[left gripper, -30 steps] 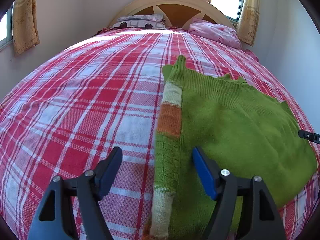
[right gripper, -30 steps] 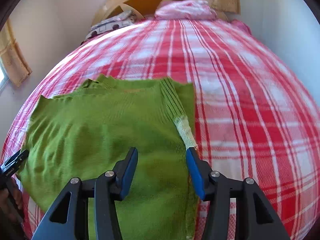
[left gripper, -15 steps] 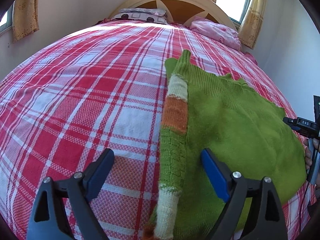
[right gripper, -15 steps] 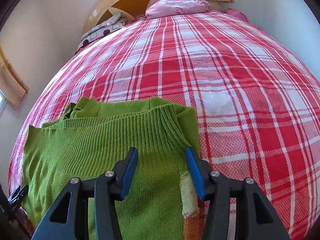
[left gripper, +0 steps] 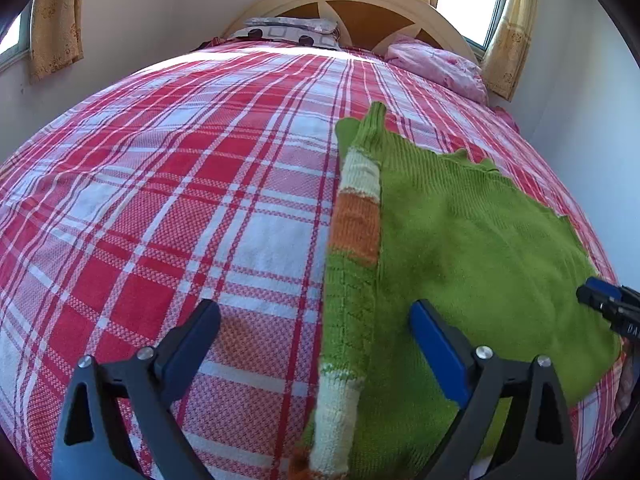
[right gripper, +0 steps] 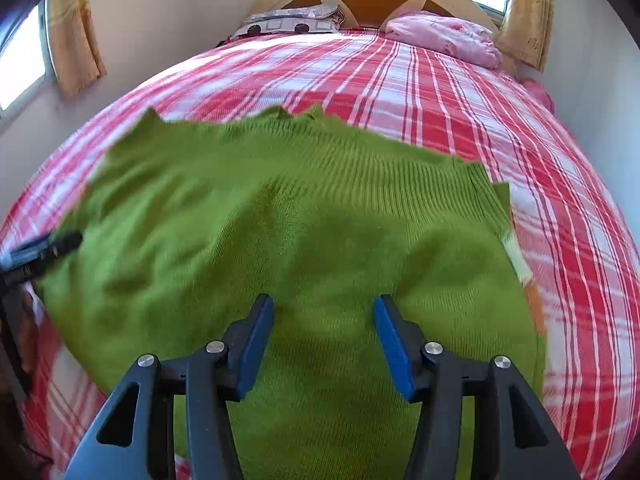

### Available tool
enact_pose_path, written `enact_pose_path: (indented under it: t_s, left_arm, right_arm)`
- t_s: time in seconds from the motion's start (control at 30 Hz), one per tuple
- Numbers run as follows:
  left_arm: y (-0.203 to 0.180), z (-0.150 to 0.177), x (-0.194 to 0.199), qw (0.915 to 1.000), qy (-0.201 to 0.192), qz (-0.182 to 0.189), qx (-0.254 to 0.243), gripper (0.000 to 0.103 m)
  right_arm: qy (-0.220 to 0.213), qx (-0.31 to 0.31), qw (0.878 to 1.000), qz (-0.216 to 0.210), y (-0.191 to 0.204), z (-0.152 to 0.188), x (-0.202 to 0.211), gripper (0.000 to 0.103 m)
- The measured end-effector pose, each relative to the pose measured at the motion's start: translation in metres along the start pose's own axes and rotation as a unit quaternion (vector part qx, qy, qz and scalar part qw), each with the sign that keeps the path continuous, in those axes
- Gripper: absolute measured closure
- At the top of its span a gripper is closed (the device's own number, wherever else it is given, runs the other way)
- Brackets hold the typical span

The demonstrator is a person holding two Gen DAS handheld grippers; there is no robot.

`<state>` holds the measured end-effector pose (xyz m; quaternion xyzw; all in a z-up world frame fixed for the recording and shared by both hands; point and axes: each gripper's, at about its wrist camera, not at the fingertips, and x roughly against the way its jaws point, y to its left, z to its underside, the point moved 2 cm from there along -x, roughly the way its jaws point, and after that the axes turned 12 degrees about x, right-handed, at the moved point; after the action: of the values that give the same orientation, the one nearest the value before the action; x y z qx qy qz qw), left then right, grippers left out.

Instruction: Fold small clothes

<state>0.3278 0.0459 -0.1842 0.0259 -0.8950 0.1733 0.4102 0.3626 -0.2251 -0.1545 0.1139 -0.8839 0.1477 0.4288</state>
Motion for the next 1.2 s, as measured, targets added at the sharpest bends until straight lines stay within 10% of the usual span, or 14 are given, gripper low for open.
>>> enact_pose_path:
  t_s: [0.43,1.2]
  left_arm:
    - [0.002,0.001,-0.001,0.9999,0.011,-0.003,-0.007,0.0]
    - [0.051,-0.042,-0.003,0.993,0.032,0.094,0.064,0.0]
  right_arm:
    - [-0.005,-0.03,1.0,-0.001,0.0,0.033,0.038,0.04]
    - [-0.095,0.232,0.967,-0.041,0.219,-0.002,0.052,0.04]
